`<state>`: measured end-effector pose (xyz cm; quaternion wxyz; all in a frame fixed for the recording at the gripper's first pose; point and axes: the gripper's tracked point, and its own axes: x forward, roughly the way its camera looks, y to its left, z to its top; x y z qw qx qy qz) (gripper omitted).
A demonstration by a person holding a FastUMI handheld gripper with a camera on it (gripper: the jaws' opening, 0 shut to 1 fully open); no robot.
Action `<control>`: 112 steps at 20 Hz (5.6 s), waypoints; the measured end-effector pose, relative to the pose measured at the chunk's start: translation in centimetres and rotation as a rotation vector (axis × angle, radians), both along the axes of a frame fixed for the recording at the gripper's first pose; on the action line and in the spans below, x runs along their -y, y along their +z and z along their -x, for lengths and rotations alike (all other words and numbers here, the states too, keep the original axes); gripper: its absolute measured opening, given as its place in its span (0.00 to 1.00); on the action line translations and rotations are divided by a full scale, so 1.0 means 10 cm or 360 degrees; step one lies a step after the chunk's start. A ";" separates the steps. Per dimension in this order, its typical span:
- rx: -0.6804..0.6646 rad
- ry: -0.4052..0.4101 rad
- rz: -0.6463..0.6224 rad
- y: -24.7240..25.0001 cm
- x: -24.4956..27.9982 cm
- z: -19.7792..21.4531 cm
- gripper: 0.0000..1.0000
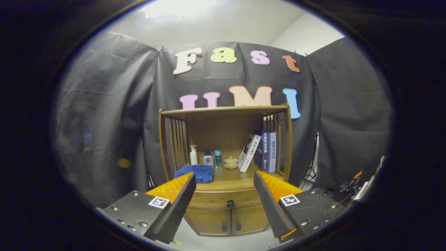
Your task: Pull open the drawer, take out the items inside it, and place them on the countertop above the cabinet.
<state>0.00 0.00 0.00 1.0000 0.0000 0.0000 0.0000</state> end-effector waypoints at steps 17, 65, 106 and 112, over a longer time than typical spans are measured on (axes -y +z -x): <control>-0.0046 -0.0079 0.0012 -0.59 0.37 -0.30 1.00; -0.0260 -0.0061 0.0037 -2.99 0.23 -2.38 0.42; -0.0390 -0.0011 0.0384 -2.65 0.30 -0.33 0.57; -0.0322 0.0043 0.0431 -2.16 0.09 -0.39 0.96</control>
